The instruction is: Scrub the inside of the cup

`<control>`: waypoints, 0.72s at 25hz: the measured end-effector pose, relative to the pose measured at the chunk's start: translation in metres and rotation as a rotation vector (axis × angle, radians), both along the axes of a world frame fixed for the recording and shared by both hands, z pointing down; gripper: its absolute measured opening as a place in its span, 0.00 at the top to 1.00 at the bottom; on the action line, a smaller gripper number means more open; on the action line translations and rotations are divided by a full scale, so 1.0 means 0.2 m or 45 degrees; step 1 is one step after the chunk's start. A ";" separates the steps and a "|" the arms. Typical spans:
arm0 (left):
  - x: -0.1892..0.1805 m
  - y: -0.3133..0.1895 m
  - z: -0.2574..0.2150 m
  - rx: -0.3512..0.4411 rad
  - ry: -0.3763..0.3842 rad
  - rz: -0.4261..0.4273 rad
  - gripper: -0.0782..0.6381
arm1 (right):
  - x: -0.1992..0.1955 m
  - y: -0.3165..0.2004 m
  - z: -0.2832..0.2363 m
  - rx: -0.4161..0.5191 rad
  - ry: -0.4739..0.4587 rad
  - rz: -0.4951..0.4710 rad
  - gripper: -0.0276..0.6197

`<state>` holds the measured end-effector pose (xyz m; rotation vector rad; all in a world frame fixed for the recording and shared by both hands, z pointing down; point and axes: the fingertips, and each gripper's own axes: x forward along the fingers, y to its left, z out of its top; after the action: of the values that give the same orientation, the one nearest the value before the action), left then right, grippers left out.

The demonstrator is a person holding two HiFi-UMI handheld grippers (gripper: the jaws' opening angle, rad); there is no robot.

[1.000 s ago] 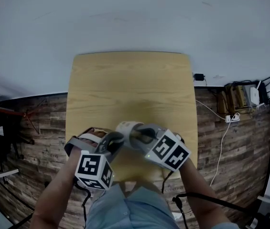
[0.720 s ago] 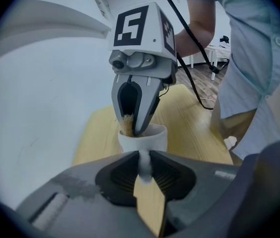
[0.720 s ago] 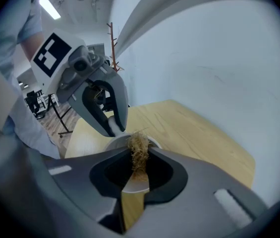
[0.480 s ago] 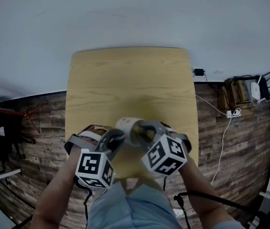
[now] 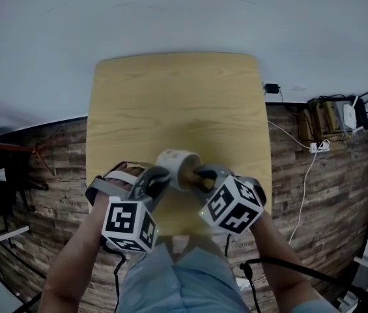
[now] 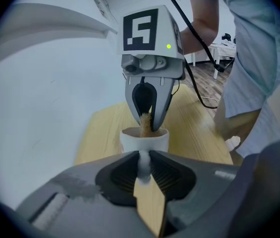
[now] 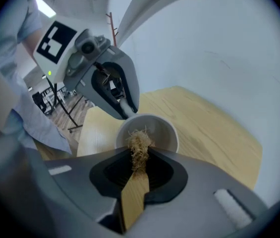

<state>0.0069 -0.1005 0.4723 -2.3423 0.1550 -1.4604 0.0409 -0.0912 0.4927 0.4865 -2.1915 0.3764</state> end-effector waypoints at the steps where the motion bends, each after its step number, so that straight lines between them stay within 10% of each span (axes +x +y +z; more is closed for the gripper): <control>1: 0.01 0.00 0.00 0.001 -0.001 0.001 0.76 | -0.01 0.01 -0.01 -0.042 -0.049 0.017 0.87; 6: 0.02 0.04 0.02 0.004 -0.028 0.025 0.76 | -0.05 0.01 -0.10 -0.120 -0.248 0.123 0.87; 18: 0.01 0.03 0.02 0.003 -0.043 0.046 0.76 | 0.03 -0.09 -0.17 0.045 -0.233 0.247 0.87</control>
<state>0.0099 -0.0938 0.4756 -2.3051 0.1053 -1.4809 0.0466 -0.1100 0.4579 0.7112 -2.3369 0.5042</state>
